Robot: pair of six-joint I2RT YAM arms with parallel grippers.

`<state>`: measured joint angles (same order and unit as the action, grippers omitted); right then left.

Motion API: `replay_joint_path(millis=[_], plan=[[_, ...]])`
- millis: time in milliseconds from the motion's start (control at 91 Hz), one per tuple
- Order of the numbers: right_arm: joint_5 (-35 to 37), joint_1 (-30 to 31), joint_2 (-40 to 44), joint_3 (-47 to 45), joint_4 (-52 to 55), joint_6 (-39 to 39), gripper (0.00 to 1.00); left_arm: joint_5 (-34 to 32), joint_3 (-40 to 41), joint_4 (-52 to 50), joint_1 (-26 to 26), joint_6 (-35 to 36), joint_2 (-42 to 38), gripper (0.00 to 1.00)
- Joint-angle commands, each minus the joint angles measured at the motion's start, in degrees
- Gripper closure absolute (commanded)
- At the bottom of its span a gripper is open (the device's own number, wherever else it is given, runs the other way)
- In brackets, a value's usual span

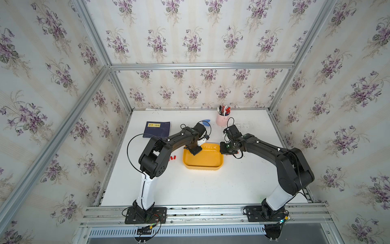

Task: Take the screw protection sleeves out of the storage box
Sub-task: Pick up the screw protection sleeve from the storage box, then place the screw protection sleeve at the center of the board.

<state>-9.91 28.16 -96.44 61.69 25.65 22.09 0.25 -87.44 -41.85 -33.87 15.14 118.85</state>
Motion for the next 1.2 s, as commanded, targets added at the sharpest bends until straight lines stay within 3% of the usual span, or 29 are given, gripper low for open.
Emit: replay_joint_path(millis=[0, 418, 637, 868, 1187], plan=[[-0.07, 0.04, 0.29, -0.01, 0.28, -0.51, 0.84, 1.46, 0.12, -1.5, 0.84, -2.78, -1.78, 0.86], [-0.1, 0.05, 0.17, 0.05, 0.3, -0.21, 0.84, 8.45, -0.13, -6.08, 5.34, -12.94, -11.44, 0.87], [-0.41, 0.03, 0.14, 0.18, 0.19, -0.51, 0.84, 12.12, 7.82, -5.5, 10.74, -22.94, -21.22, 0.87], [-0.9, 0.05, -0.31, 0.27, -0.19, -0.82, 0.84, 7.61, 16.33, -5.6, 15.16, -27.64, -25.54, 0.87], [-1.38, 0.05, -0.52, 0.44, -0.28, -0.91, 0.81, 1.0, 19.41, -5.5, 20.21, -28.07, -21.12, 0.88]])
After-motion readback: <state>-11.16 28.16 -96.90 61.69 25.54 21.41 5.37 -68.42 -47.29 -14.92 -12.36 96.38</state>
